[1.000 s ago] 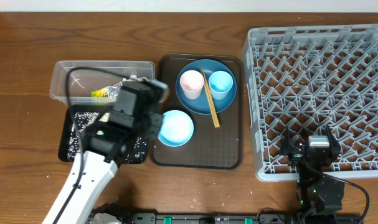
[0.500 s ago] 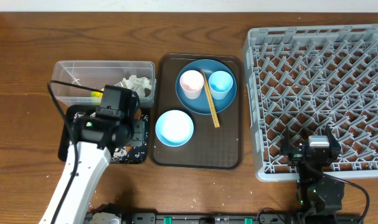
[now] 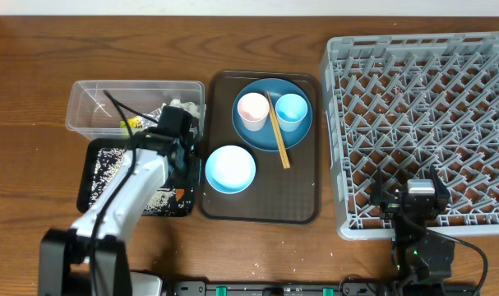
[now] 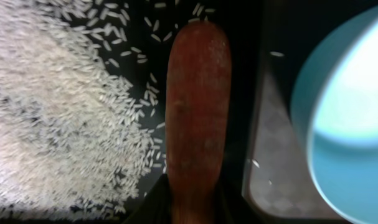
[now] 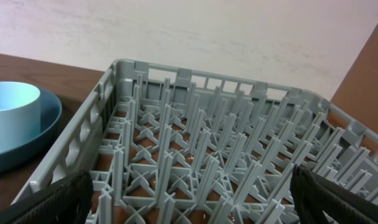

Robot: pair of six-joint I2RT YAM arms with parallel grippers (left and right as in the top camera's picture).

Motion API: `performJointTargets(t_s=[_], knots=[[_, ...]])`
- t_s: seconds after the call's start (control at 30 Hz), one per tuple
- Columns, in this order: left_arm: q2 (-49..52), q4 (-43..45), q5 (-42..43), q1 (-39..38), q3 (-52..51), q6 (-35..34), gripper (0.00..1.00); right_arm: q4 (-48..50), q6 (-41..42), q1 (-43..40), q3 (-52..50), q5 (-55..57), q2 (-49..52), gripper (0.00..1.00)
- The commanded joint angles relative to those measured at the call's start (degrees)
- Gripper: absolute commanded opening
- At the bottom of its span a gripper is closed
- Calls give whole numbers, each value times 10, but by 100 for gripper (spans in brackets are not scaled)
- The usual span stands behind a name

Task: Sort waste into correct bins and load items into the dishwasher rack
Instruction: 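Carry the carrot left and release it onto the black tray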

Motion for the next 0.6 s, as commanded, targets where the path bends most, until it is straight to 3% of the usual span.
performJointTargets(t_s=[0.0, 0.07, 0.13, 0.23, 0.57], knots=[[35, 9, -16, 4, -5, -3, 8, -2, -2, -11, -1, 7, -1, 99], [47, 16, -16, 4, -5, -3, 9, -2, -2, -11, -1, 8, -1, 99], [53, 24, -16, 4, -5, -3, 16, -2, -2, -11, -1, 7, -1, 99], [50, 32, -16, 6, -4, -3, 46, -2, -2, -11, -1, 7, -1, 99], [-9, 13, -16, 37, 42, -3, 49, -2, -2, -11, -1, 7, -1, 99]])
